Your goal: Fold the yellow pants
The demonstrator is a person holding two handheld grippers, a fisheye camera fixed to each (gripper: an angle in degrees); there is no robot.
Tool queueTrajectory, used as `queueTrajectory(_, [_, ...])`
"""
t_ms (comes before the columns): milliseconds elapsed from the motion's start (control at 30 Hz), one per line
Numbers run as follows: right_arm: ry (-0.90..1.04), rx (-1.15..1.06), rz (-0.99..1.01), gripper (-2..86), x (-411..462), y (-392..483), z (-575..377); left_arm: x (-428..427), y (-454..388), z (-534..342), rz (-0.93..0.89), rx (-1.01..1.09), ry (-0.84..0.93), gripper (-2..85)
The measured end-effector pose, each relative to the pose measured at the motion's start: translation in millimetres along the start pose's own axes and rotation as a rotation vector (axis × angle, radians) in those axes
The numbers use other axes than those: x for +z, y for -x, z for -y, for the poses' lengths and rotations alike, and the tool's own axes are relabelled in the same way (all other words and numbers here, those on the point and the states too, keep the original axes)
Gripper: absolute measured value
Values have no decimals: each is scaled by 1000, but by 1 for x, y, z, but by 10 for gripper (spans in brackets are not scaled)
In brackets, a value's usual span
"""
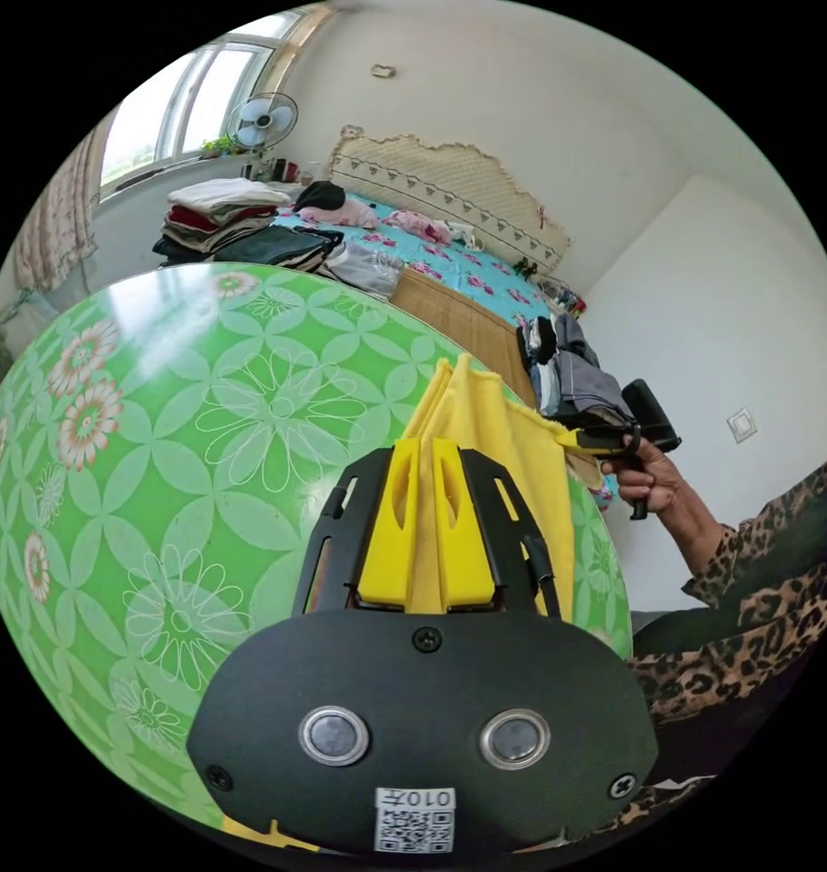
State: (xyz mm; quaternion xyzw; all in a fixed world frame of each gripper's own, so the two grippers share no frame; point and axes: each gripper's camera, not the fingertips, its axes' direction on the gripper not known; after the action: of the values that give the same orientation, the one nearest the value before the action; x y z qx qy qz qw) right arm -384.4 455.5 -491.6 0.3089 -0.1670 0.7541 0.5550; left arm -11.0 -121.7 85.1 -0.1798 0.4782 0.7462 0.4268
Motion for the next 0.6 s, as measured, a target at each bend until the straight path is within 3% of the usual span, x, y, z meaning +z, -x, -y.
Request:
queueTrajectory(200, [-3,-7,7,21,5,3,9,25,3,-8,68,38,87,24])
queueTrajectory(600, [-5,-14,10,20,23,20,34,34,10,-24,118,96,34,3])
